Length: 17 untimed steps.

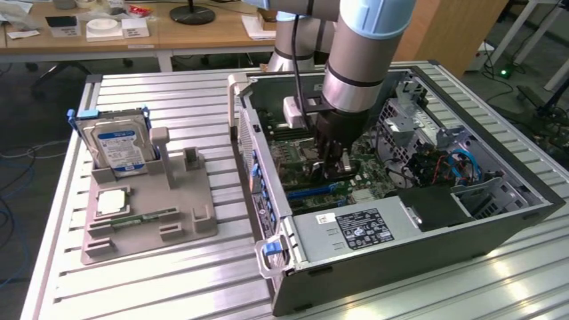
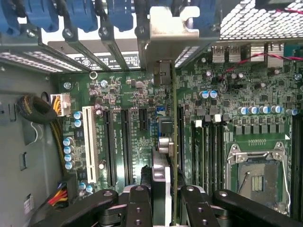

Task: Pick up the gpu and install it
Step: 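Insert the gpu into the slot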

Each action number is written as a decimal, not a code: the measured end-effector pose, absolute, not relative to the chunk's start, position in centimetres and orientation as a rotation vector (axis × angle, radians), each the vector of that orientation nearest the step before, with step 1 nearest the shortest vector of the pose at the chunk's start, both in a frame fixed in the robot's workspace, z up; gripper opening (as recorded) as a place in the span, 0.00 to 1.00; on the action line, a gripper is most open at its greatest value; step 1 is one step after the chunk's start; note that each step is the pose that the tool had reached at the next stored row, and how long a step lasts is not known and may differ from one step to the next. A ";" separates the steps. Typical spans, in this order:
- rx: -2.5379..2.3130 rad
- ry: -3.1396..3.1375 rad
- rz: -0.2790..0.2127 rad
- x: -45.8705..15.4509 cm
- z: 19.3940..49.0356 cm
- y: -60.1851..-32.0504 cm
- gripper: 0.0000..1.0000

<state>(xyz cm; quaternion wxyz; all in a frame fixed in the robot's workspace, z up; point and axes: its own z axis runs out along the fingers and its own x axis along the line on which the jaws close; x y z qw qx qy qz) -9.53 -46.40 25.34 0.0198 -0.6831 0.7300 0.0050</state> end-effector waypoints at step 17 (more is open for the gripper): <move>-2.119 2.265 0.016 -10.1 23.8 -46.5 0.28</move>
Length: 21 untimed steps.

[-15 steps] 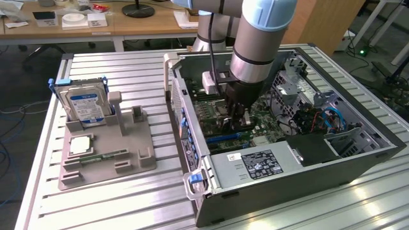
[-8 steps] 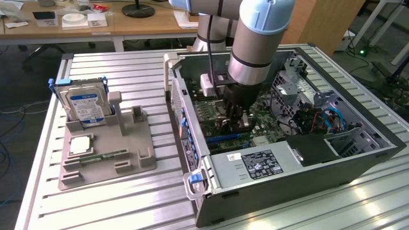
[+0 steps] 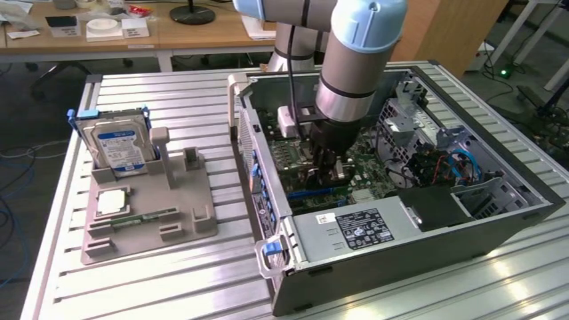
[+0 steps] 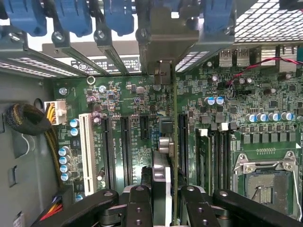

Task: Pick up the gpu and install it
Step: 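Insert the gpu into the slot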

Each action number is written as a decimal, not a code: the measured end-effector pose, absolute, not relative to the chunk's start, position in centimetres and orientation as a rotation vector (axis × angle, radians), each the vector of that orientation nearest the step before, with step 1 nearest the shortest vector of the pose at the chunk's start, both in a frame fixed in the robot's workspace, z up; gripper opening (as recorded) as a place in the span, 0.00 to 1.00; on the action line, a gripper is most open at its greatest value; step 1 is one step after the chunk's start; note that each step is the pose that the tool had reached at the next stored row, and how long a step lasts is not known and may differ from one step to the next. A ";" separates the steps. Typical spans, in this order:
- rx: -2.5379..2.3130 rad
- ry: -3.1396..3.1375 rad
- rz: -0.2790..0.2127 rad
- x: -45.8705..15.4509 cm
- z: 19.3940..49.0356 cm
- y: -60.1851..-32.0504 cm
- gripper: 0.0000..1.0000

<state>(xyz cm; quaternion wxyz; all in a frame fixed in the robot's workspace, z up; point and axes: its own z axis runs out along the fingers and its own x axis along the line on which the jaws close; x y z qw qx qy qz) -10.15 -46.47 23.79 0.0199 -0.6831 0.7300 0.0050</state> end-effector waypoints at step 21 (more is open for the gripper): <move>-2.132 2.252 0.016 -10.2 23.5 -46.4 0.28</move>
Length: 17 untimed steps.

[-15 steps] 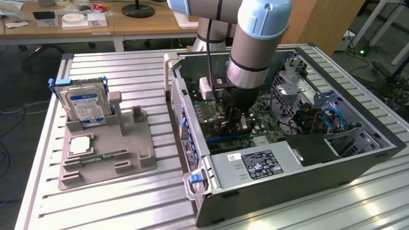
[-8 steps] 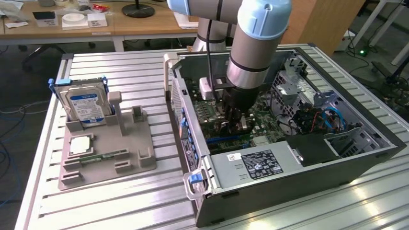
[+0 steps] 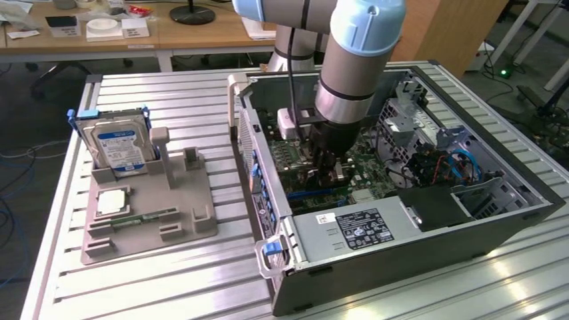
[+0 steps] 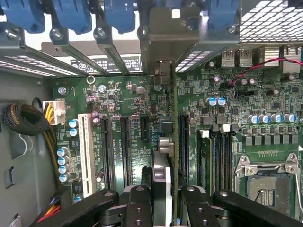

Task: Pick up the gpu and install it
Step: 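Insert the gpu into the slot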

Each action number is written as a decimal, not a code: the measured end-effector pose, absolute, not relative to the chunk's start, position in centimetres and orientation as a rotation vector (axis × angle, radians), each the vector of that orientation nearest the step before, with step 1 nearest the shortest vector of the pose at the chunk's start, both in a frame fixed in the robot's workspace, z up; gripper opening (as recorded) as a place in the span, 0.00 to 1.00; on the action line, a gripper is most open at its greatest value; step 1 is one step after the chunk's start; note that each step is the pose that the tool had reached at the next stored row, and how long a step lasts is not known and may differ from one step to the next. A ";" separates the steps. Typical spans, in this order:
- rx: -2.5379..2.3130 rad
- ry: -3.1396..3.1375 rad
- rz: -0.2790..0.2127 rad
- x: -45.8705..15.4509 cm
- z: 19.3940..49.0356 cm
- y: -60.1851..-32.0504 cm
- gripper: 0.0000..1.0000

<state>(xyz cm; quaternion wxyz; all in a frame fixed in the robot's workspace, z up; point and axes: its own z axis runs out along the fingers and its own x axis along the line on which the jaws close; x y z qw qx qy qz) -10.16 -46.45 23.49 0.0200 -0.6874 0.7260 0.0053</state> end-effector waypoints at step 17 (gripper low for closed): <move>-2.146 2.240 0.017 -10.2 23.2 -46.2 0.28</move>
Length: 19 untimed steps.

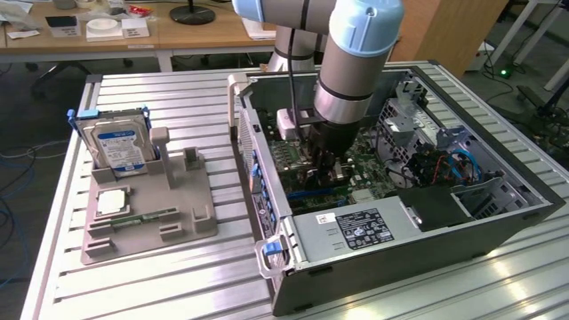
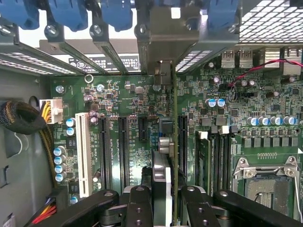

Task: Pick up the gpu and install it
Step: 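Insert the gpu into the slot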

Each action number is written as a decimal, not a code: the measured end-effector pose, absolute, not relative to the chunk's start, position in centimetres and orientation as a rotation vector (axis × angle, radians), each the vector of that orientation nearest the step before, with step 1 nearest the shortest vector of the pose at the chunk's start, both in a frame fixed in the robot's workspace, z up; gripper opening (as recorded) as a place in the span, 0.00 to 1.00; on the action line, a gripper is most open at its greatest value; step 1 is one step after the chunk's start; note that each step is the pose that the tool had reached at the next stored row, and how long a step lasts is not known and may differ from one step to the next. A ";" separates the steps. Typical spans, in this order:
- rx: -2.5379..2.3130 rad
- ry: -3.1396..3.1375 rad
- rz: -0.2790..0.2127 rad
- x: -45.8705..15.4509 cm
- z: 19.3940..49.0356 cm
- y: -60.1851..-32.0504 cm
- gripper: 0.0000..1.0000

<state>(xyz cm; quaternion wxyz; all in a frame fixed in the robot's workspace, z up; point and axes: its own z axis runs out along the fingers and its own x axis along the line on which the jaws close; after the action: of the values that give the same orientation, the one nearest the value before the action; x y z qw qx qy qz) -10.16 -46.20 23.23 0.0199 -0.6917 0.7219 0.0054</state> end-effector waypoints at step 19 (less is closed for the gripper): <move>-2.146 2.240 0.016 -10.2 22.8 -46.2 0.28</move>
<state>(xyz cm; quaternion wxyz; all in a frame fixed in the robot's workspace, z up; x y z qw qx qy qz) -10.16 -46.22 22.82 0.0197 -0.6917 0.7219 0.0053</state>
